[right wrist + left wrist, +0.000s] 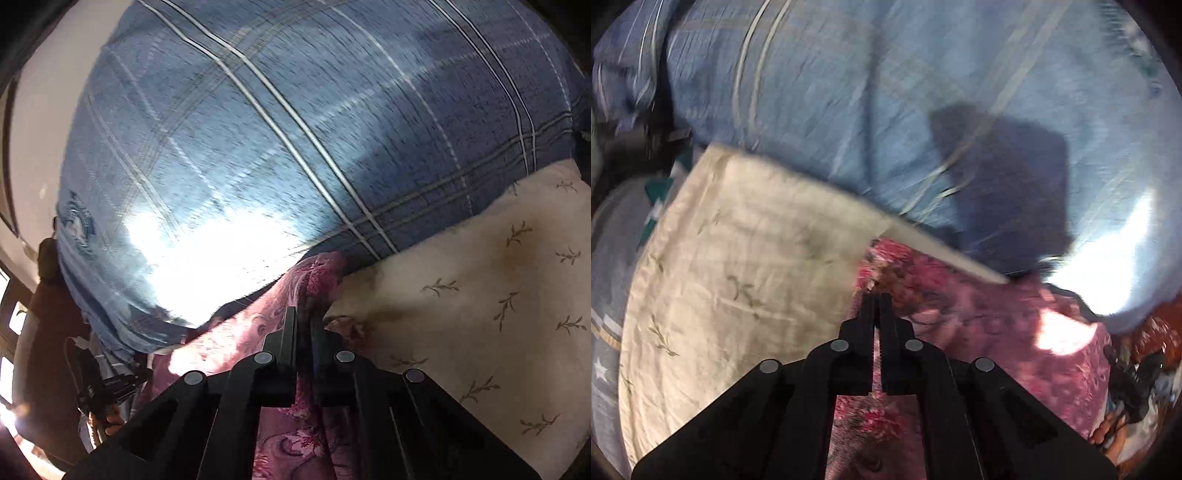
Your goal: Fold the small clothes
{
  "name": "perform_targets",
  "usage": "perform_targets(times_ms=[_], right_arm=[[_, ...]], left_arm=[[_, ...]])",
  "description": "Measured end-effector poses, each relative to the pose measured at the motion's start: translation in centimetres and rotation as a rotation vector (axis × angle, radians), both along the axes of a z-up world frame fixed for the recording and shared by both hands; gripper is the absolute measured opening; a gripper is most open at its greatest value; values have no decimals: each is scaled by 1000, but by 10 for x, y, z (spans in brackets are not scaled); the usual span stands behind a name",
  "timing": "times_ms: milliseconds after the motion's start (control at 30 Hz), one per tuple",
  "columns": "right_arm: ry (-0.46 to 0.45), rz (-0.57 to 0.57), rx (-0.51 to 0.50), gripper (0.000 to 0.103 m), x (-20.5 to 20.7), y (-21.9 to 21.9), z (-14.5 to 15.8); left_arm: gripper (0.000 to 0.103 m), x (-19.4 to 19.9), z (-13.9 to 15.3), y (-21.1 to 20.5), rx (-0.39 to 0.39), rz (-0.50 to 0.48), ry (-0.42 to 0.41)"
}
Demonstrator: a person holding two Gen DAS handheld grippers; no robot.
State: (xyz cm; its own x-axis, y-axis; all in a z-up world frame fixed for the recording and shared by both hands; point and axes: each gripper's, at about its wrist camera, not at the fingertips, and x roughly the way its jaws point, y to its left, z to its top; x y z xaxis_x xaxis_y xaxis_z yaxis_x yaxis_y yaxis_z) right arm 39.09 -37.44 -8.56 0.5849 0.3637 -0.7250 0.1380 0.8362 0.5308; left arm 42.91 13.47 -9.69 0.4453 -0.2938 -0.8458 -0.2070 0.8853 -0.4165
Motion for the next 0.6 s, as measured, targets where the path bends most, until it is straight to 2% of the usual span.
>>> perform_targets(times_ms=[33,67,133,200,300,333,367,433,467,500,533,567,600], right_arm=[[67,-3,5,6,4,0,-14],[79,-14,26,6,2,-1,-18],[5,-43,85,12,-13,-6,-4],[-72,-19,156,12,-33,-7,16],[-140,86,175,12,-70,9,41],[-148,124,163,12,-81,17,45],[-153,154,160,13,-89,24,45],[-117,193,101,14,-100,42,30],[-49,192,34,14,-101,48,12],[6,195,-14,9,-100,53,-3],[-51,176,-17,5,-107,52,0],[-50,157,-26,6,-112,46,5],[-39,137,-19,9,-117,44,14]], left_arm=[[0,-2,0,6,-39,25,-13],[0,-5,3,10,-66,36,-16],[0,-15,15,18,-99,30,-41],[1,-32,33,21,-97,-16,-81],[6,-74,57,4,-48,-131,-154],[15,-86,59,-2,-44,-163,-170],[31,-97,58,-7,-31,-186,-171],[42,-114,44,-24,48,-213,-160],[42,-117,33,-31,102,-215,-136],[42,-114,24,-42,152,-211,-119],[42,-118,24,-46,190,-204,-141],[42,-121,29,-47,203,-201,-143],[42,-125,34,-45,182,-203,-134]])
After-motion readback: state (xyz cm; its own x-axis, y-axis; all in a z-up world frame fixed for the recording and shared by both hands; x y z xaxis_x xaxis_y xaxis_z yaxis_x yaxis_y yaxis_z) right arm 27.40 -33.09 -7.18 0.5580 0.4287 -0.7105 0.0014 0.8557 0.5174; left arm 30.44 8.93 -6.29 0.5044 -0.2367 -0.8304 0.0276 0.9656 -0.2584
